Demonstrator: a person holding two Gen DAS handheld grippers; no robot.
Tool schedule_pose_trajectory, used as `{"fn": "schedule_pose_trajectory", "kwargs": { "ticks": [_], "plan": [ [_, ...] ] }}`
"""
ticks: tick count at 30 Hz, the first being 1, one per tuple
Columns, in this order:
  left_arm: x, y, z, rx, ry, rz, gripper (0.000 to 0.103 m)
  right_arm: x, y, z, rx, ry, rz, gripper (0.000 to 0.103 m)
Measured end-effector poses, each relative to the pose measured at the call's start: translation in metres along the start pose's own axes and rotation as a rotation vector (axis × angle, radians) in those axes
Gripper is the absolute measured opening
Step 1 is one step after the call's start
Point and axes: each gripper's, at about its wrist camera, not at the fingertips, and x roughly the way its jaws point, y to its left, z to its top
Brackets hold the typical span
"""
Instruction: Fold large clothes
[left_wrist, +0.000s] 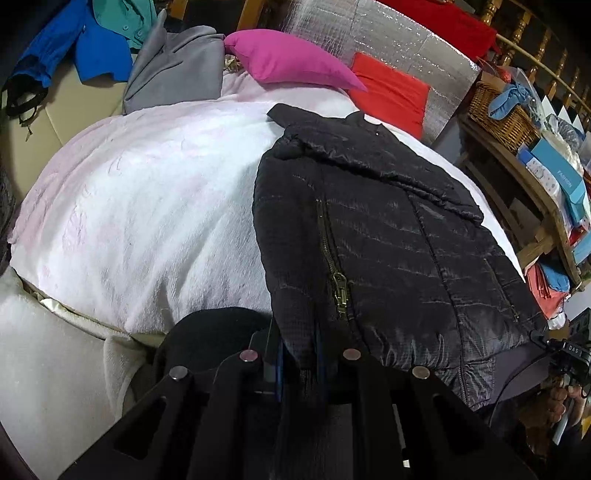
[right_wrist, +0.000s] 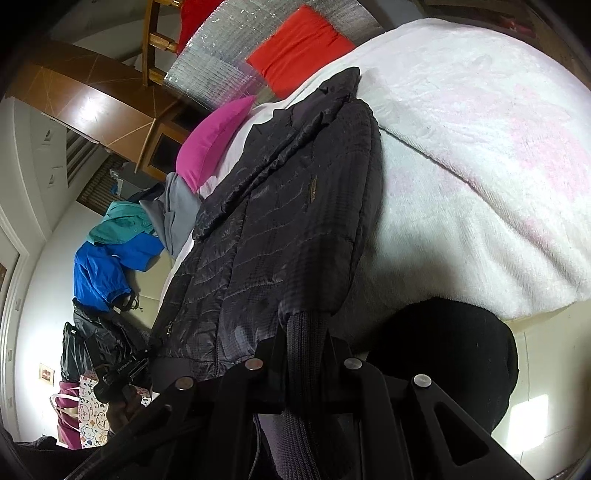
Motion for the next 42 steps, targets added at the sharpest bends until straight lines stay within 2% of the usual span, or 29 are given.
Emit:
{"fn": "schedule_pose_trajectory", "kwargs": {
  "ticks": [9, 42],
  "plan": [
    [0.004, -0.006, -0.001, 0.017, 0.012, 0.038, 0.015, 0.003, -0.001, 0.003, 0.000, 0.017, 0.007, 0.013],
    [0.009, -0.002, -0.005, 0.023, 0.029, 0.046, 0.015, 0.005, -0.011, 0.005, 0.011, 0.023, 0.021, 0.013]
  ]
}}
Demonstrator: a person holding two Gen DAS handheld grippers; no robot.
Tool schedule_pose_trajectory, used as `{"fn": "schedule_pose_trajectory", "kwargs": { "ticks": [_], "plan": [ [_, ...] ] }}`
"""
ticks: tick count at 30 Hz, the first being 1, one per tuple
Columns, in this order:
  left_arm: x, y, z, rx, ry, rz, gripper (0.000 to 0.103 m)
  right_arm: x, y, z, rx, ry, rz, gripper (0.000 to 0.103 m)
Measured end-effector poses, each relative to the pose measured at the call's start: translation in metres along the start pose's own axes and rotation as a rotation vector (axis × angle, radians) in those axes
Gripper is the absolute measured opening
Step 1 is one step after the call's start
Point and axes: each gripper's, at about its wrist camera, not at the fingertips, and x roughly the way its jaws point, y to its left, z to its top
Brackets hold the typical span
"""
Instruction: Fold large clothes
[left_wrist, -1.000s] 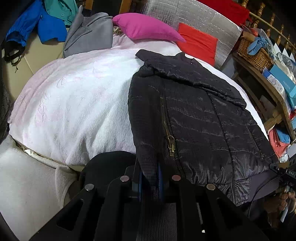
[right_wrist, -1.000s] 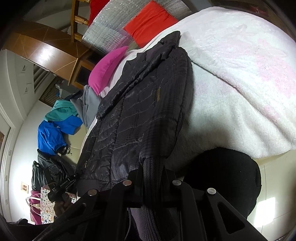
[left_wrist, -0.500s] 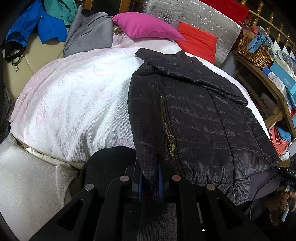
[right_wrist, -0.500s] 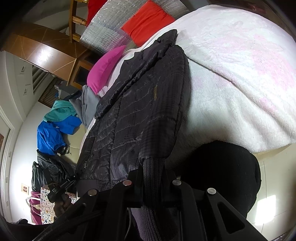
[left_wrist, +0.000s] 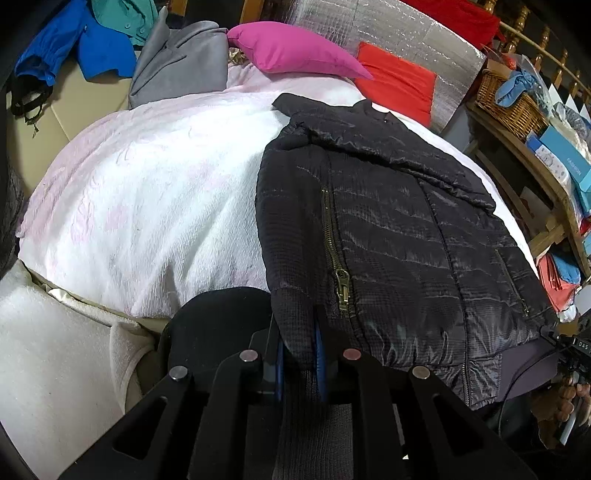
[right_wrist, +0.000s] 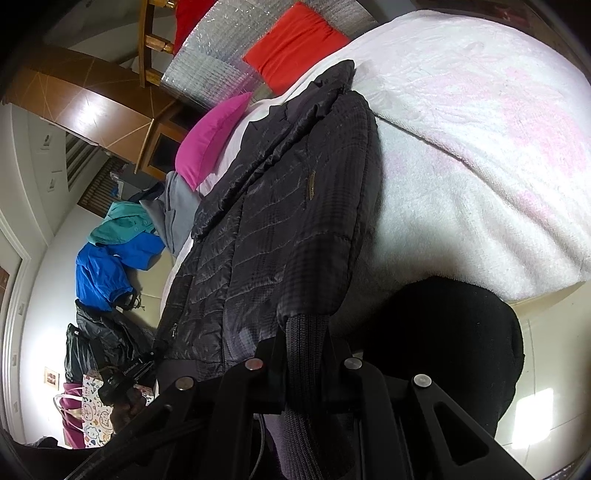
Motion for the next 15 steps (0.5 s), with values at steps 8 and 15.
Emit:
{"fn": "schedule_pose_trajectory", "kwargs": {
  "ticks": [8, 15],
  "plan": [
    [-0.0002, -0.0059, 0.0015, 0.014, 0.005, 0.023, 0.015, 0.0003, -0.0074, -0.0014, 0.010, 0.003, 0.017, 0.013],
    [-0.0002, -0.0060, 0.0019, 0.027, 0.005, 0.032, 0.015, 0.0020, -0.0085, -0.0026, 0.011, 0.005, 0.022, 0.013]
  ]
}}
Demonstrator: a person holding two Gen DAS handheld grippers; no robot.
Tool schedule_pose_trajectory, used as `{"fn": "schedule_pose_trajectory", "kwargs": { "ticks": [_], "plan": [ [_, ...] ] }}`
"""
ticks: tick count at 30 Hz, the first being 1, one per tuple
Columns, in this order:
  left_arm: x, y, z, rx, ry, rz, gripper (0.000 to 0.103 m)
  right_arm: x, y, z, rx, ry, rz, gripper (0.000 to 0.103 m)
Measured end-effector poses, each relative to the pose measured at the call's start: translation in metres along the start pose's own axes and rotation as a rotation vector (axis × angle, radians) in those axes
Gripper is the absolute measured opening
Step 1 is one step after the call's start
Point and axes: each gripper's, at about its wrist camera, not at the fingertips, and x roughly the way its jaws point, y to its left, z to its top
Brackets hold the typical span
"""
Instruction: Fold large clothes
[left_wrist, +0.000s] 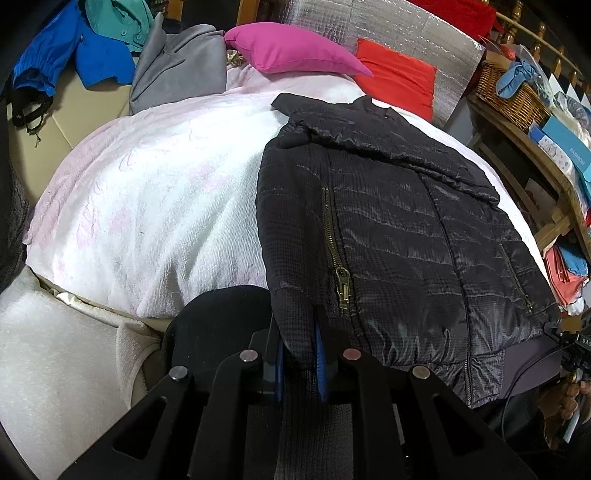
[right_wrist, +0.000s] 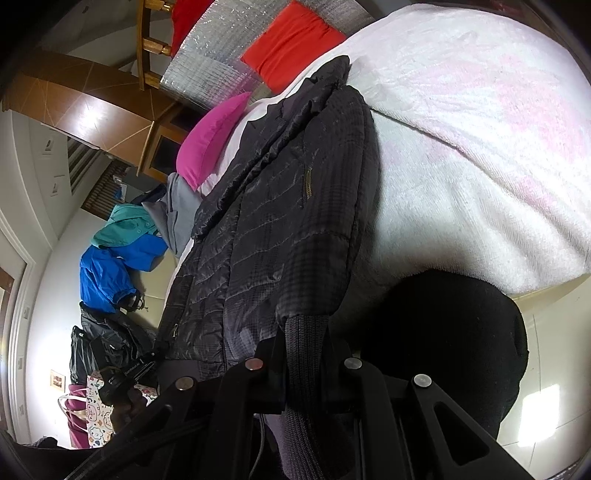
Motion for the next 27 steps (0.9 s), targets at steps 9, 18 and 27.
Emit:
{"fn": "schedule_pose_trajectory", "kwargs": {
  "ticks": [9, 18, 27],
  "plan": [
    [-0.0008, 0.0012, -0.0010, 0.002, -0.002, -0.003, 0.015, -0.0004, 0.0008, 0.0008, -0.006, 0.004, -0.002, 0.013],
    [-0.0032, 0.0032, -0.0024, 0.004, -0.007, -0.007, 0.015, -0.0021, -0.0002, 0.0041, -0.018, 0.014, -0.005, 0.013],
    [-0.0050, 0.0032, -0.0015, 0.001, -0.011, -0.015, 0.015, -0.0031, -0.0007, 0.0056, -0.022, 0.017, -0.002, 0.013]
  ]
}}
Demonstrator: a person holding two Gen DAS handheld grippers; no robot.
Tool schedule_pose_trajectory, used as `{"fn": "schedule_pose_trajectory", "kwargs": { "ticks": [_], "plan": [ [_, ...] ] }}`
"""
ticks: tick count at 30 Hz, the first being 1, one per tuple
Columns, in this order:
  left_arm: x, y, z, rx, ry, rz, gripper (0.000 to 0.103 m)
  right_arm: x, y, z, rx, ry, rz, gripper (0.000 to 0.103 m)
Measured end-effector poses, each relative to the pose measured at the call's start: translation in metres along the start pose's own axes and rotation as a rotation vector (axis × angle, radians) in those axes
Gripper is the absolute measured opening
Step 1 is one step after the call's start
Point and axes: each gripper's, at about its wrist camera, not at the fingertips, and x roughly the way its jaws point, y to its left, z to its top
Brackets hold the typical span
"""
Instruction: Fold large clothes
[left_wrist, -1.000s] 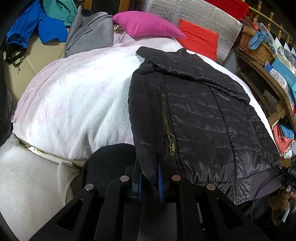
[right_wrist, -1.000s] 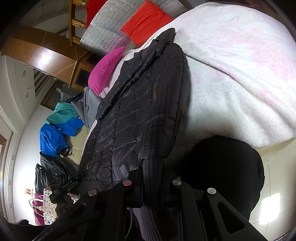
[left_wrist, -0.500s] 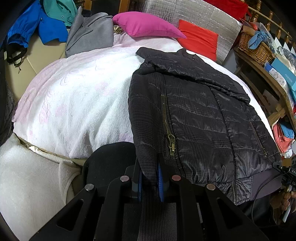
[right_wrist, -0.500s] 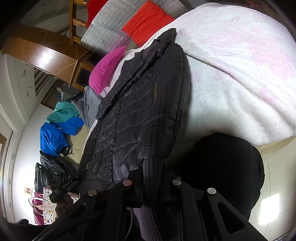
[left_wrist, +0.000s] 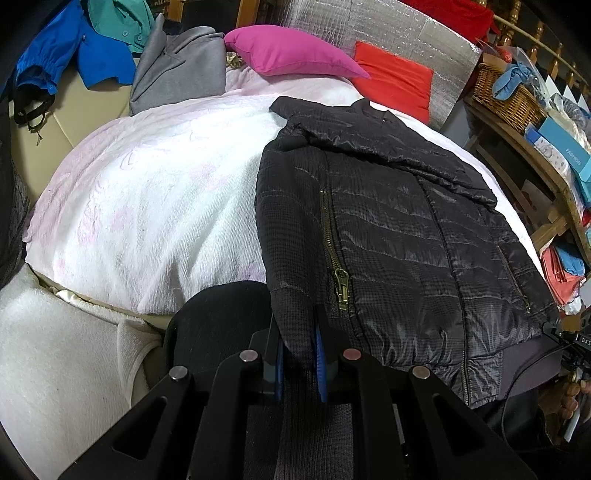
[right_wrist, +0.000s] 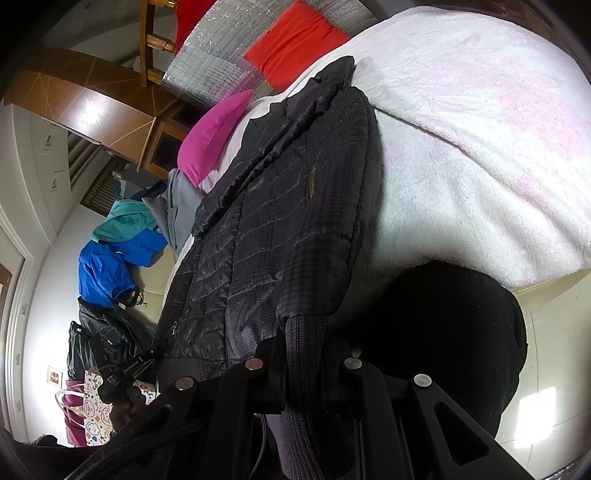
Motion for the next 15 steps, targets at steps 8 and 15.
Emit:
{"fn": "schedule_pose_trajectory", "kwargs": {
  "ticks": [8, 15],
  "plan": [
    [-0.0027, 0.0070, 0.0039, -0.017, -0.008, -0.028, 0.015, -0.0031, 0.0005, 0.0034, -0.006, -0.001, 0.014, 0.013],
    [-0.0016, -0.0015, 0.0072, -0.004, -0.002, -0.003, 0.015, -0.0024, -0.0038, 0.0030, 0.001, -0.008, 0.040, 0.013]
  ]
}}
